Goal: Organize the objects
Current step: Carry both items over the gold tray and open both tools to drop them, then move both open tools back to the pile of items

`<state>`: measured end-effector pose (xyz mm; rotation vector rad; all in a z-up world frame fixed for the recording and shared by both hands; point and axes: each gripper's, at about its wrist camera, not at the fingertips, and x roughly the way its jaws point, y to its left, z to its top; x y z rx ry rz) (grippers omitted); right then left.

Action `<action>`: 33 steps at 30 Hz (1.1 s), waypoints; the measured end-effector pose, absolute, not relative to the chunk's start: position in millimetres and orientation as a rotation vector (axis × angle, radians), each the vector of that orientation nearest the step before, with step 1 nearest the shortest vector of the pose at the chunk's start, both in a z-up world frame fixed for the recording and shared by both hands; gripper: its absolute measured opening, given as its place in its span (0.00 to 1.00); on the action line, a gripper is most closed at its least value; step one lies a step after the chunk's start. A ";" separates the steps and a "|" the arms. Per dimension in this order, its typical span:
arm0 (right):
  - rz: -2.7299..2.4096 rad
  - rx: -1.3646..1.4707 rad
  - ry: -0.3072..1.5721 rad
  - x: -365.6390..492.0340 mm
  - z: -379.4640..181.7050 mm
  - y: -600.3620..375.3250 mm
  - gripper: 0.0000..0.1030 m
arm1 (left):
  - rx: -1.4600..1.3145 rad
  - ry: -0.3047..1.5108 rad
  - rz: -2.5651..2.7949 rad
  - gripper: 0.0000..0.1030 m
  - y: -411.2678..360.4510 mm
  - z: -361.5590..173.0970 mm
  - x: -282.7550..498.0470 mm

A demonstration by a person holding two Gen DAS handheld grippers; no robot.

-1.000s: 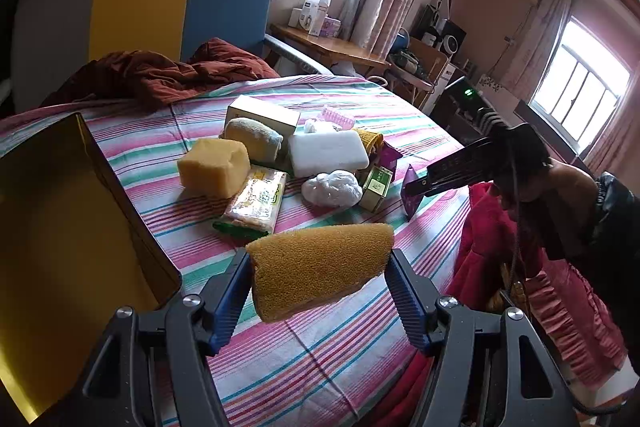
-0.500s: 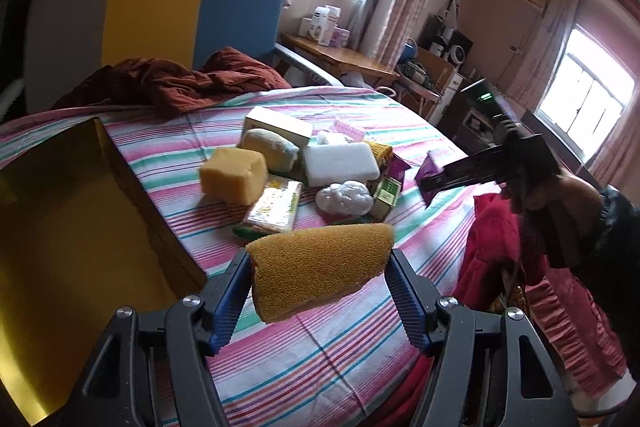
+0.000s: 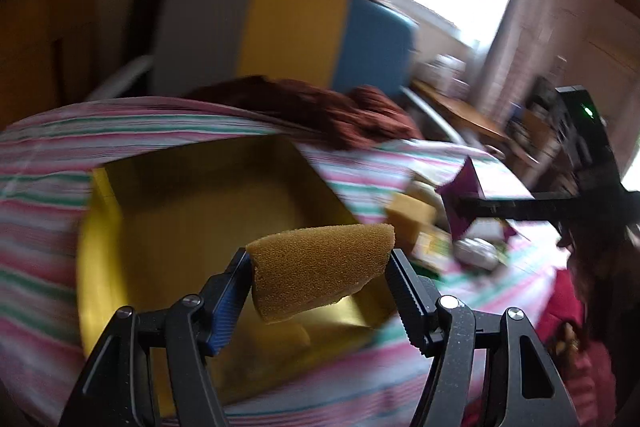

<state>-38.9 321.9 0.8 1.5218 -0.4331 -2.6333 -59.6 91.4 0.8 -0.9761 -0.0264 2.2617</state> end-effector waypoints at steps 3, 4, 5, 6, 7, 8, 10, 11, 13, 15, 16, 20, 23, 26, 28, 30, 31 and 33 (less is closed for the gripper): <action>-2.565 1.489 -0.431 -63.5 -7.7 283.9 0.33 | -1.002 -0.038 2.387 0.72 62.7 -2.4 -79.1; -2.552 1.482 -0.430 -68.2 -10.4 275.0 0.43 | -1.011 -0.046 2.414 0.74 55.9 -3.5 -83.0; -2.542 1.473 -0.424 -72.8 -12.0 267.3 0.46 | -1.021 -0.058 2.458 0.80 44.2 -5.0 -88.6; -2.535 1.464 -0.414 -76.2 -12.6 258.8 0.47 | -1.027 -0.060 2.493 0.86 37.4 -5.3 -91.6; -2.526 1.454 -0.401 -77.9 -12.6 250.6 0.47 | -1.031 -0.061 2.527 0.89 30.2 -5.8 -94.1; -2.521 1.449 -0.390 -77.8 -11.6 245.6 0.48 | -1.037 -0.067 2.565 0.93 21.1 -6.4 -96.8; -2.533 1.438 -0.342 -76.6 -12.7 234.5 0.63 | -1.049 -0.082 2.602 0.95 8.8 -8.4 -100.3; -2.547 1.429 -0.316 -75.0 -12.5 230.9 0.66 | -1.063 -0.085 2.625 0.96 2.7 -9.7 -101.5; -2.608 1.400 -0.212 -69.9 -14.0 222.3 0.71 | -1.086 -0.092 2.670 0.96 -6.6 -12.0 -102.9; -2.688 1.356 -0.098 -61.7 -12.7 213.7 0.71 | -1.077 -0.098 2.703 0.98 -8.8 -10.2 -97.0; -2.729 1.328 -0.049 -57.6 -11.7 209.5 0.71 | -1.068 -0.099 2.718 0.99 -9.3 -9.6 -95.6; -2.834 1.220 0.056 -45.0 -9.7 198.0 0.71 | -1.022 -0.105 2.750 1.00 -10.1 -4.4 -83.3; -2.878 1.166 0.061 -34.7 -6.9 197.4 0.71 | -0.997 -0.097 2.749 1.00 -7.4 0.4 -79.6; -2.866 1.171 0.017 -33.0 -7.8 200.7 0.71 | -0.971 -0.079 2.748 1.00 -3.6 4.8 -72.2; -2.871 1.196 -0.010 -31.1 -10.7 202.7 0.71 | -0.962 -0.065 2.749 1.00 -0.4 7.0 -68.4; -2.871 1.199 -0.046 -29.2 -13.6 206.2 0.71 | -0.951 -0.049 2.748 1.00 2.7 8.9 -63.9; -2.873 1.203 -0.062 -28.3 -14.7 208.2 0.71 | -0.944 -0.041 2.749 1.00 4.2 9.8 -61.9; -2.879 1.203 -0.082 -25.3 -16.4 210.9 0.71 | -0.931 -0.011 2.753 1.00 8.1 11.8 -57.7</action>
